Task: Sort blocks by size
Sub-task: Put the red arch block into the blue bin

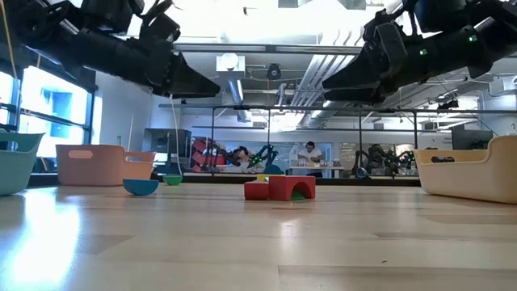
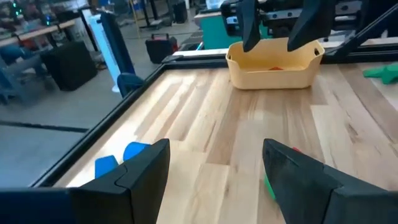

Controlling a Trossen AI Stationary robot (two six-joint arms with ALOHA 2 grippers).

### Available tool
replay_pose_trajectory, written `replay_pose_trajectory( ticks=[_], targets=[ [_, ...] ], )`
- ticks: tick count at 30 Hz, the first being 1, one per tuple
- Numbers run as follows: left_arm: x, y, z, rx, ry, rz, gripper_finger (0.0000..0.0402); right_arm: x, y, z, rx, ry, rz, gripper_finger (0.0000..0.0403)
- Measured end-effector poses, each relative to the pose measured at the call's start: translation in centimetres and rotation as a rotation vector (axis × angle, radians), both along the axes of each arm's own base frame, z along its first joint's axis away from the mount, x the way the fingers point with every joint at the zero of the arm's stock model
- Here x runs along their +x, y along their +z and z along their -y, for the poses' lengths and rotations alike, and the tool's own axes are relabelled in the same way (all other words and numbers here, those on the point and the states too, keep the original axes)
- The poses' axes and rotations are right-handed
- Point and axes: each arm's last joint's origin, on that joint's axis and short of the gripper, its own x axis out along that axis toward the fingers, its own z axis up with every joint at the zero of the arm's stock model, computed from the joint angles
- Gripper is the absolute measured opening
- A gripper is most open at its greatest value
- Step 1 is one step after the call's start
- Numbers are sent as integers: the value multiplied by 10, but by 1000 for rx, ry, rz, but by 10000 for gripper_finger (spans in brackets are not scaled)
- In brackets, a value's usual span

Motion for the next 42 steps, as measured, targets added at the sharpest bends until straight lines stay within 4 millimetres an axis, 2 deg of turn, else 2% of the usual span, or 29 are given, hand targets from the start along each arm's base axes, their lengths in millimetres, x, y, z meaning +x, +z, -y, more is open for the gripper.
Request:
replay_pose_trajectory(
  ticks=[11, 39, 42],
  targets=[
    [4, 8, 5, 14, 14, 20, 243, 0, 0, 0, -24, 6, -10, 240],
    [4, 7, 5, -20, 18, 31, 243, -1, -2, 0, -15, 7, -26, 240],
    [4, 7, 5, -31, 11, 34, 243, 1, -4, -2, -26, 78, -39, 240]
  ],
)
